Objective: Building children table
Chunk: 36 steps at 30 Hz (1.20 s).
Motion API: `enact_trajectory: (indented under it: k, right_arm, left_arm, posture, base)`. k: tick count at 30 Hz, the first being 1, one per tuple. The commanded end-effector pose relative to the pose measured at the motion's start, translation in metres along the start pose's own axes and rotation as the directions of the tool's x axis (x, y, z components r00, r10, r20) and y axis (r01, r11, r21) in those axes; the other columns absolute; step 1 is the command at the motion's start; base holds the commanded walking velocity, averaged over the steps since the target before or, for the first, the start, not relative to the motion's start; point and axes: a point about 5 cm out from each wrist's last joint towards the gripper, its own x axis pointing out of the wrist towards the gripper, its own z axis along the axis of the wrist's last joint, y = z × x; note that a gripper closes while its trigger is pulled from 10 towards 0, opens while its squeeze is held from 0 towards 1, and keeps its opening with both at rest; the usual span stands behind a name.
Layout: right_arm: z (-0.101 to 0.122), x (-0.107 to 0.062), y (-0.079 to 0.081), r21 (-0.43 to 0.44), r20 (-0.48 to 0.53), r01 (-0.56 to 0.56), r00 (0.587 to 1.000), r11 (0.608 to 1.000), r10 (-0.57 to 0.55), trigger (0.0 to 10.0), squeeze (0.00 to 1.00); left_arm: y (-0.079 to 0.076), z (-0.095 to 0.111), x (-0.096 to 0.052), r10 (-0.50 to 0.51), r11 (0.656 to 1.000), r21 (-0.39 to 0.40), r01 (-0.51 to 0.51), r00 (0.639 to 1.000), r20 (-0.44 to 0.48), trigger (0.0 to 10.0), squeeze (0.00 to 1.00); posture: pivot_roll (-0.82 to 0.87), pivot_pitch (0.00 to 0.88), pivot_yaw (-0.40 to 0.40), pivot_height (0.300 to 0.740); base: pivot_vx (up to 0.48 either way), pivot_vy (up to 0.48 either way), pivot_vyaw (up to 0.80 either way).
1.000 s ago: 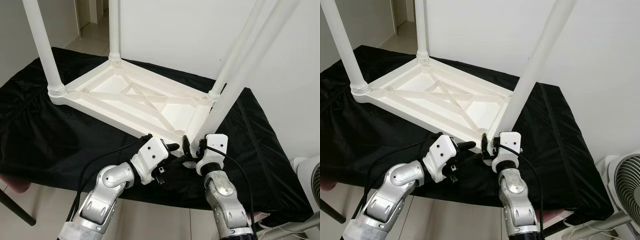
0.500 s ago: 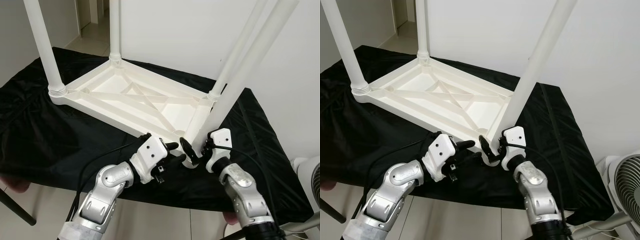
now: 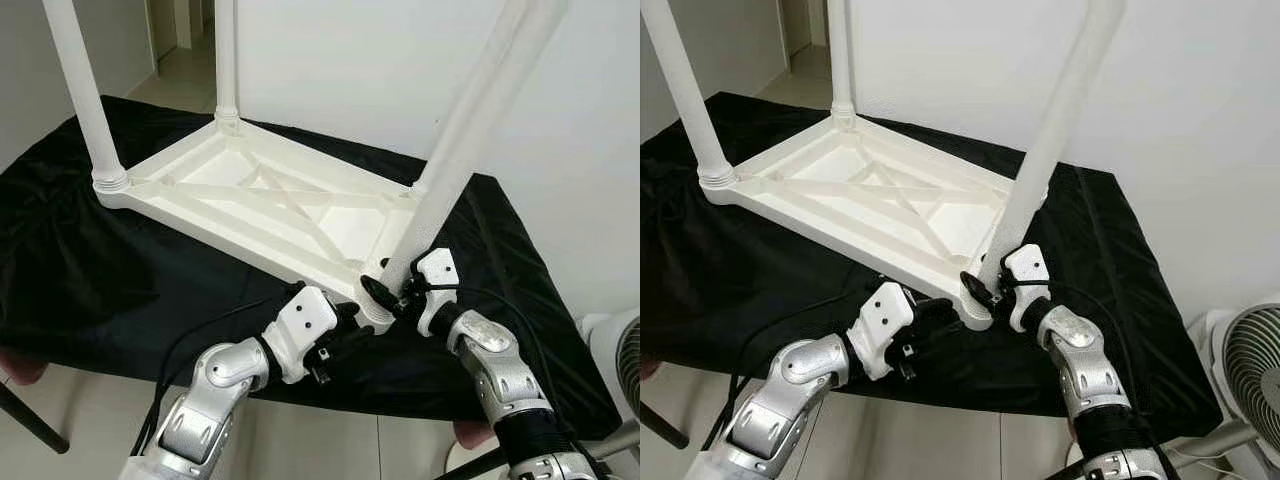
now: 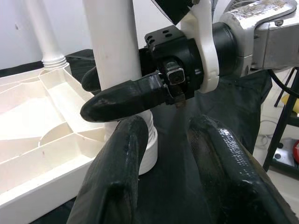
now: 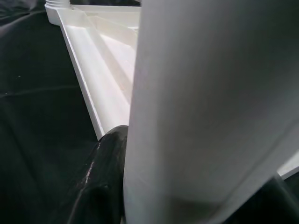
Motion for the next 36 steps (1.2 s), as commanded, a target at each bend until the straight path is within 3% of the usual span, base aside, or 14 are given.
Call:
enact_trajectory:
  k: [1,8,9,15,18,21,26,27,28,30,36]
  right_arm:
    - [-0.007,-0.001,0.001,-0.007,-0.042,-0.031,0.999,0.999,0.031,0.0,0.00]
    - [-0.008,-0.003,0.005,0.033,-0.023,-0.026,0.999,0.999,0.027,0.0,0.00]
    - [-0.010,-0.004,0.006,0.028,-0.034,0.011,0.999,1.000,-0.010,10.0,0.00]
    - [-0.011,-0.004,0.003,-0.028,-0.060,0.227,0.972,0.974,-0.228,10.0,0.00]
    - [-0.011,-0.004,0.004,-0.022,-0.061,0.239,0.969,0.971,-0.240,10.0,0.00]
    - [-0.010,-0.007,0.007,0.063,-0.101,0.466,0.882,0.882,-0.459,10.0,0.00]
    - [-0.008,-0.007,0.016,0.078,-0.091,0.526,0.850,0.847,-0.520,10.0,0.00]
    - [-0.008,-0.008,0.021,0.098,-0.103,0.569,0.822,0.817,-0.560,10.0,0.00]
    - [-0.008,-0.008,0.021,0.098,-0.103,0.569,0.822,0.817,-0.560,10.0,0.00]
    - [-0.007,-0.006,0.036,0.134,-0.117,0.646,0.764,0.752,-0.635,10.0,0.00]
    - [-0.003,-0.001,0.046,0.158,-0.116,0.663,0.749,0.732,-0.653,10.0,0.00]
  left_arm:
    - [-0.002,-0.002,0.001,0.017,1.000,0.003,-0.017,1.000,-0.003,10.0,0.00]
    - [-0.002,-0.001,0.002,0.020,1.000,0.007,-0.020,1.000,0.000,10.0,0.00]
    - [-0.002,-0.001,0.002,0.021,1.000,0.008,-0.021,1.000,-0.002,10.0,0.00]
    - [-0.003,-0.001,0.002,0.021,1.000,0.008,-0.021,1.000,-0.001,10.0,0.00]
    - [-0.003,-0.002,0.002,0.021,1.000,0.010,-0.021,1.000,0.000,10.0,0.00]
    - [0.002,0.003,0.004,0.048,0.999,0.007,-0.048,0.998,0.028,10.0,0.00]
    - [0.005,0.004,0.004,0.057,0.998,0.008,-0.058,0.998,0.034,10.0,0.00]
    - [0.005,0.004,0.004,0.060,0.998,0.011,-0.060,0.998,0.033,10.0,0.00]
    - [0.005,0.004,0.004,0.060,0.998,0.011,-0.060,0.998,0.033,10.0,0.00]
    - [0.006,0.004,0.003,0.062,0.998,0.016,-0.062,0.998,0.032,10.0,0.00]
    - [0.006,0.004,0.003,0.063,0.998,0.017,-0.063,0.997,0.033,10.0,0.00]
  posture:
    - [0.02,0.000,-0.159,0.740]
    - [0.02,0.000,-0.161,0.740]
    - [0.01,0.000,-0.159,0.740]
    - [0.01,0.000,-0.160,0.740]
    - [0.01,0.000,-0.158,0.740]
    - [0.00,0.000,-0.156,0.740]
    - [0.00,0.000,-0.156,0.740]
    - [0.00,0.000,-0.156,0.740]
    - [0.00,0.000,-0.156,0.740]
    - [0.01,0.000,-0.159,0.740]
    - [0.01,0.000,-0.159,0.740]
  base:
    - [0.000,0.000,0.00]
    - [0.000,0.000,0.00]
    - [0.000,0.000,0.00]
    - [0.000,0.000,0.00]
    - [0.000,0.000,0.00]
    - [0.000,0.000,0.00]
    - [0.000,0.000,0.00]
    - [0.000,0.000,0.00]
    - [0.000,0.000,0.00]
    - [0.000,0.000,0.00]
    - [0.000,0.000,0.00]
